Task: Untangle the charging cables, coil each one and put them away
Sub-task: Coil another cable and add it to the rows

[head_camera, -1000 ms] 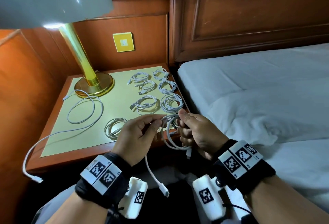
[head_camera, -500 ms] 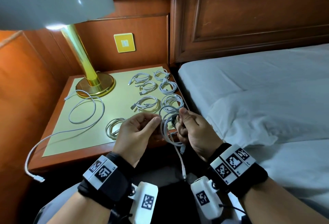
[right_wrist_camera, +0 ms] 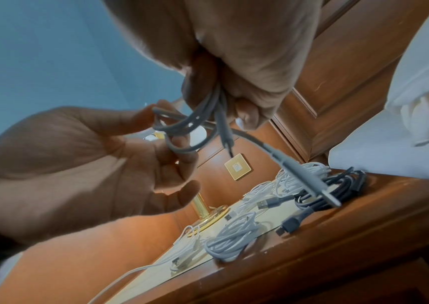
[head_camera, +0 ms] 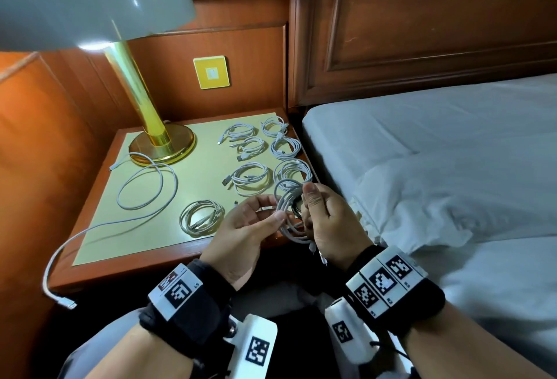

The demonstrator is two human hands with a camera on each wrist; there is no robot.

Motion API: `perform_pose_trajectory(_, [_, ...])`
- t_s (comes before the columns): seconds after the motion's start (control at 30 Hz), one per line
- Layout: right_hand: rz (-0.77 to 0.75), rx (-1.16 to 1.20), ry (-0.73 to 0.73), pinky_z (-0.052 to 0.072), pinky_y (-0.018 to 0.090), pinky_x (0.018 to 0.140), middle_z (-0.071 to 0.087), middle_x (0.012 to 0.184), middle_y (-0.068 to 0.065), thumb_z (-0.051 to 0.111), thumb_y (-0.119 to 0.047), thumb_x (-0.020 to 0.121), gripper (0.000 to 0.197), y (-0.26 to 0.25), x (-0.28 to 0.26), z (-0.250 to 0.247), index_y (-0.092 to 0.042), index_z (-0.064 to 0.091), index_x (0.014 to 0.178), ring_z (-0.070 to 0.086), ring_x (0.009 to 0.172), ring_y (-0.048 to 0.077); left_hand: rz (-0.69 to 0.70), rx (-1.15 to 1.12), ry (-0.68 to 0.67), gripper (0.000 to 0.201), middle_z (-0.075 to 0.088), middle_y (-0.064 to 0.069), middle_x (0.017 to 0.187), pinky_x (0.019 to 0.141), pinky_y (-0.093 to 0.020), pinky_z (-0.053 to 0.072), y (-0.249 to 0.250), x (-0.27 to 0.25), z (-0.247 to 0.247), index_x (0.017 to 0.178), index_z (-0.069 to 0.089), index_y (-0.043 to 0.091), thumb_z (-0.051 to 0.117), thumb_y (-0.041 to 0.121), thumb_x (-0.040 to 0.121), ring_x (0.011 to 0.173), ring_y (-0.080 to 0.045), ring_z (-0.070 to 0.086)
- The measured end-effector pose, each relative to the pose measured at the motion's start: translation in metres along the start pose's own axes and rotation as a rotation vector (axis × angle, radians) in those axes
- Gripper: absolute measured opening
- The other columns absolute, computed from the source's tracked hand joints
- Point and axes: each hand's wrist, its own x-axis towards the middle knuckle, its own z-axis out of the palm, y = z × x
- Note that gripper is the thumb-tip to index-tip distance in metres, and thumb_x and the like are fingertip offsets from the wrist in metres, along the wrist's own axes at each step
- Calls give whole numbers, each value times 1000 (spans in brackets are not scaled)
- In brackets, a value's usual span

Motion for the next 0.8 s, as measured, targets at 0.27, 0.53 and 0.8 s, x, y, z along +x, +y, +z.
perform_pose_trajectory(0.27, [-85, -110, 24, 49, 31, 61, 58, 61, -7, 35, -52, 95, 46, 1, -2, 7, -10, 51, 82, 55, 57, 8, 69, 381, 0, 25, 57, 11, 64, 67, -26, 46, -5, 0, 12, 83, 56, 12, 72, -8, 81, 63, -6, 52])
perform_pose_trajectory(0.53, [-280, -265, 96, 39, 21, 50, 51, 58, -9, 29, -53, 100, 53, 2, 0, 4, -6, 50, 88, 51, 54, 8, 78, 307, 175, 27, 53, -10, 86, 69, -38, 55, -10, 1, 13, 96, 57, 6, 74, -5, 78, 76, -30, 64])
perform_pose_trajectory(0.8, [-180, -248, 163, 38, 29, 53, 45, 53, -6, 30, -53, 97, 34, 6, 9, -5, -28, 41, 76, 46, 50, 12, 96, 432, 107, 10, 64, -12, 76, 75, -42, 49, -3, 2, 0, 78, 63, 14, 71, 10, 72, 74, -26, 64])
